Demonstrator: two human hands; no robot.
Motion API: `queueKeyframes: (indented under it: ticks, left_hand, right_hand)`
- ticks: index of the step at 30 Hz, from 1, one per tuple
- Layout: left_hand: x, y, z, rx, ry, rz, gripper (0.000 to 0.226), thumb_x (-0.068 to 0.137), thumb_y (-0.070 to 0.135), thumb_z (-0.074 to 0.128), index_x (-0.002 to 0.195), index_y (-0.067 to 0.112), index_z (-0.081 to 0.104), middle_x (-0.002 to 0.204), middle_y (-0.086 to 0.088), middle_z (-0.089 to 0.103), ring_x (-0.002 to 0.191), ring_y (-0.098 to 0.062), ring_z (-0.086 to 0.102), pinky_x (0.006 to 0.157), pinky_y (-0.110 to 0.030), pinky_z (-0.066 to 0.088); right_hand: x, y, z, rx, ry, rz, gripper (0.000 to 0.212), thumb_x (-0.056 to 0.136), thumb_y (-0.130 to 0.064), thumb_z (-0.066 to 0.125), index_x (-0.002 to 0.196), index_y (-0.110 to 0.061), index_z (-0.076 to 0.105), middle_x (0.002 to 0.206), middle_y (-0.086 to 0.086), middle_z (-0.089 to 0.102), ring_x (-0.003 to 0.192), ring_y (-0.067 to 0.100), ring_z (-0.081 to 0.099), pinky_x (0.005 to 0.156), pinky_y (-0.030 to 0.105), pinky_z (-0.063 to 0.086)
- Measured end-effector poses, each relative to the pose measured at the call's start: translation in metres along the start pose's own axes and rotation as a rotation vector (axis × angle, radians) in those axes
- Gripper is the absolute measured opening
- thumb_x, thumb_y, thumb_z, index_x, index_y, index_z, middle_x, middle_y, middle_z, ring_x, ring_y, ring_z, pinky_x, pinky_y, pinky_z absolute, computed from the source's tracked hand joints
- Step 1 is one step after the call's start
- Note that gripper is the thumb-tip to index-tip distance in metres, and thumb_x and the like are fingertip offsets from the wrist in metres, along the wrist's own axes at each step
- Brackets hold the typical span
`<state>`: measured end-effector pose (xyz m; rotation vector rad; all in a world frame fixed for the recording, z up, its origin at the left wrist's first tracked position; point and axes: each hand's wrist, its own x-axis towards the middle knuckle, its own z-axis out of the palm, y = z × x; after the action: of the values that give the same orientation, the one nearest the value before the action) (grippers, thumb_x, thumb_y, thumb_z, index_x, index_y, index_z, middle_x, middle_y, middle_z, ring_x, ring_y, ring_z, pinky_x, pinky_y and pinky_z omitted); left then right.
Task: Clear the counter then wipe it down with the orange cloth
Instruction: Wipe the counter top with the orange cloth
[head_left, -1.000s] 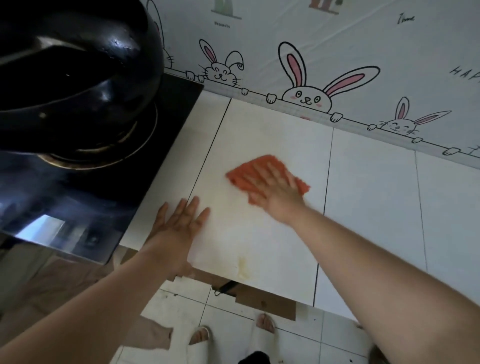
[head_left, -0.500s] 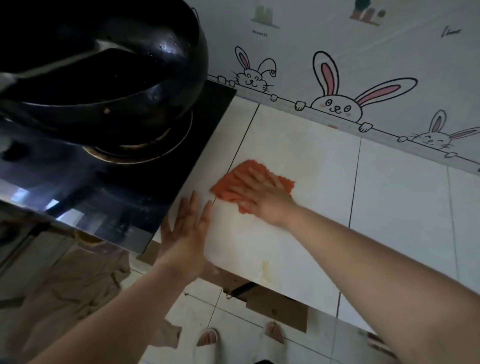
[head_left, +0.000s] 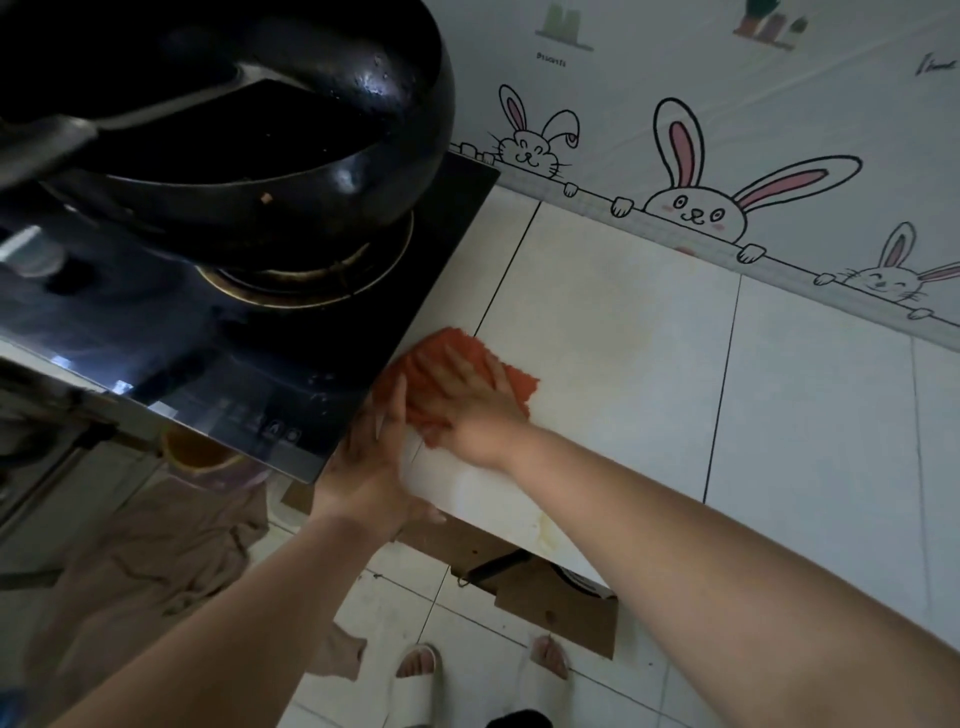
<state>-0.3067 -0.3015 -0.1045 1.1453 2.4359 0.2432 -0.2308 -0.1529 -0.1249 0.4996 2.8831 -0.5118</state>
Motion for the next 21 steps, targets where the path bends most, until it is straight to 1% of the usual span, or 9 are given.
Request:
queueKeyframes:
  ticks: [4,6,7,9,11,13,15,17,21]
  left_hand:
    - [0.0,0.0,-0.001,0.049,0.017,0.091,0.135,0.057,0.061,0.077,0.142,0.04,-0.026,0.15,0.019,-0.034,0.145,-0.013,-0.014,0.112,-0.044,0.025]
    - [0.001,-0.002,-0.001,0.089,-0.017,0.102,0.132,0.056,0.071,0.071,0.146,0.035,-0.019,0.154,0.018,-0.025,0.144,-0.01,-0.019,0.112,-0.044,0.024]
    - [0.0,-0.004,-0.001,0.101,-0.042,0.099,0.135,0.053,0.075,0.07,0.146,0.034,-0.019,0.155,0.018,-0.023,0.143,-0.01,-0.021,0.112,-0.045,0.023]
    - [-0.001,-0.007,-0.001,0.105,-0.088,0.1,0.143,0.046,0.075,0.072,0.144,0.035,-0.025,0.153,0.017,-0.029,0.141,-0.01,-0.026,0.112,-0.048,0.02]
    - [-0.004,-0.011,-0.001,0.105,-0.106,0.106,0.148,0.045,0.071,0.075,0.142,0.034,-0.03,0.151,0.015,-0.034,0.137,-0.008,-0.029,0.113,-0.048,0.016]
    - [-0.006,-0.017,-0.002,0.114,-0.123,0.089,0.15,0.046,0.07,0.076,0.141,0.03,-0.032,0.153,0.012,-0.032,0.14,-0.009,-0.025,0.114,-0.046,0.016]
    - [-0.006,-0.021,-0.002,0.14,-0.13,0.084,0.149,0.048,0.071,0.075,0.143,0.024,-0.03,0.155,0.01,-0.027,0.141,-0.008,-0.021,0.116,-0.043,0.016]
    - [-0.006,-0.023,-0.001,0.13,-0.116,0.094,0.148,0.047,0.072,0.074,0.145,0.022,-0.025,0.156,0.009,-0.023,0.14,-0.005,-0.02,0.118,-0.04,0.015]
    - [-0.007,-0.022,0.004,0.164,-0.081,0.119,0.146,0.05,0.072,0.073,0.14,0.03,-0.033,0.154,0.01,-0.029,0.142,-0.009,-0.022,0.117,-0.044,0.009]
  right_hand:
    - [-0.027,-0.012,-0.01,0.138,-0.142,-0.24,0.037,0.088,-0.026,0.056,0.121,-0.043,0.061,0.155,-0.019,0.026,0.148,0.011,-0.002,0.113,0.046,-0.014]
    - [-0.033,-0.012,-0.023,0.34,-0.293,-0.164,0.032,0.085,-0.015,0.059,0.108,-0.032,0.072,0.146,-0.017,0.043,0.147,0.011,0.01,0.116,0.04,-0.007]
    - [-0.036,-0.013,-0.031,0.526,-0.298,-0.026,0.031,0.082,-0.006,0.058,0.099,-0.024,0.076,0.137,-0.013,0.055,0.143,0.014,0.025,0.119,0.036,0.005]
    - [-0.04,-0.013,-0.038,0.772,0.003,0.272,0.033,0.074,0.005,0.05,0.083,-0.012,0.078,0.112,-0.004,0.071,0.122,0.019,0.053,0.112,0.029,0.032]
    - [-0.039,-0.024,-0.032,0.612,0.385,0.427,0.032,0.076,0.002,0.048,0.091,-0.009,0.075,0.106,0.004,0.071,0.107,0.021,0.06,0.099,0.031,0.043]
    - [-0.03,-0.043,-0.013,0.443,0.374,0.474,0.035,0.087,-0.013,0.05,0.119,-0.007,0.063,0.128,0.011,0.059,0.12,0.027,0.051,0.105,0.035,0.036]
    - [-0.021,-0.064,0.01,0.289,0.196,0.486,0.058,0.095,-0.036,0.042,0.145,-0.007,0.033,0.156,0.01,0.026,0.144,0.028,0.019,0.119,0.038,0.009]
    - [-0.018,-0.073,0.026,0.129,0.143,0.507,0.072,0.096,-0.05,0.029,0.151,-0.01,0.006,0.162,0.006,-0.002,0.148,0.024,-0.007,0.118,0.041,-0.012]
    - [-0.031,-0.063,0.03,-0.01,0.11,0.383,0.078,0.094,-0.056,0.027,0.152,-0.013,-0.003,0.161,0.004,-0.011,0.147,0.02,-0.015,0.117,0.042,-0.014]
